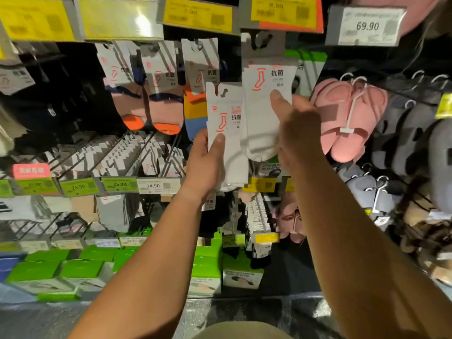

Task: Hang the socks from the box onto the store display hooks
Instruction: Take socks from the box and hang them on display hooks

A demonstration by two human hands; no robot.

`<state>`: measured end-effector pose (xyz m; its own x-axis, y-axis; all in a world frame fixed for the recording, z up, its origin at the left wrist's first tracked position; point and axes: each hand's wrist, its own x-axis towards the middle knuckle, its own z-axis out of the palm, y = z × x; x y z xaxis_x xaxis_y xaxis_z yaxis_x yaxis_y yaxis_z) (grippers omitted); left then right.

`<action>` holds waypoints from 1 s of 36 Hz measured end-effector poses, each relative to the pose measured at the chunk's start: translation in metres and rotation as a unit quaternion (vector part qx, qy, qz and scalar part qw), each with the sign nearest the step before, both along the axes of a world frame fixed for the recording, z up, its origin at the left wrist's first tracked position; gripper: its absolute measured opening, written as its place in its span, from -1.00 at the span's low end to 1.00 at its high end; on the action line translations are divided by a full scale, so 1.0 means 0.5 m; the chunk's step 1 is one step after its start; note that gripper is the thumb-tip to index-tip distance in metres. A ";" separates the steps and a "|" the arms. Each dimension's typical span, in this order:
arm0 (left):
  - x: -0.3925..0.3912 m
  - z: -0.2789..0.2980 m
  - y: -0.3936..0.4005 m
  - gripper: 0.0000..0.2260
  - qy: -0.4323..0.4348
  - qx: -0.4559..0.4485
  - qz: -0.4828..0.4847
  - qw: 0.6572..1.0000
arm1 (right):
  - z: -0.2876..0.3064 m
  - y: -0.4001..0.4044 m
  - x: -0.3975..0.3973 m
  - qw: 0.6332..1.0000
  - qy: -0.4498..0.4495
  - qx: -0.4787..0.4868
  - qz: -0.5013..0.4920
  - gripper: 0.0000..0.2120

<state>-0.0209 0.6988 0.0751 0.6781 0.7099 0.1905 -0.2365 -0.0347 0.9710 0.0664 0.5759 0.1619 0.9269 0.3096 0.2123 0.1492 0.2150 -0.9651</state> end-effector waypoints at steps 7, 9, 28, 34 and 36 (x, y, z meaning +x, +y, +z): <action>-0.003 -0.010 0.007 -0.73 0.019 -0.005 0.022 1.000 | 0.029 0.091 0.106 0.845 -0.242 -0.472 -0.071 -0.56; -0.012 -0.017 0.008 -0.73 0.020 -0.010 0.022 1.000 | 0.040 0.116 0.133 0.735 -0.307 -0.601 -0.066 -0.54; -0.013 -0.011 -0.008 -0.52 -0.016 -0.089 -0.007 0.996 | -0.140 0.042 -0.045 0.986 -0.076 -0.151 -0.007 -0.65; -0.002 0.005 -0.027 -0.68 -0.036 -0.100 -0.033 0.994 | -0.154 0.022 -0.032 0.983 -0.090 -0.157 -0.017 -0.75; 0.000 0.008 -0.029 -0.75 -0.017 -0.093 0.002 0.996 | -0.140 0.012 -0.021 0.981 -0.098 -0.167 -0.020 -0.78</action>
<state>-0.0208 0.6842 0.0791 0.6702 0.7380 0.0783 -0.2698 0.1440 0.9521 0.0561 0.5819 0.0918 0.8914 0.3562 0.2802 0.3407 -0.1191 -0.9326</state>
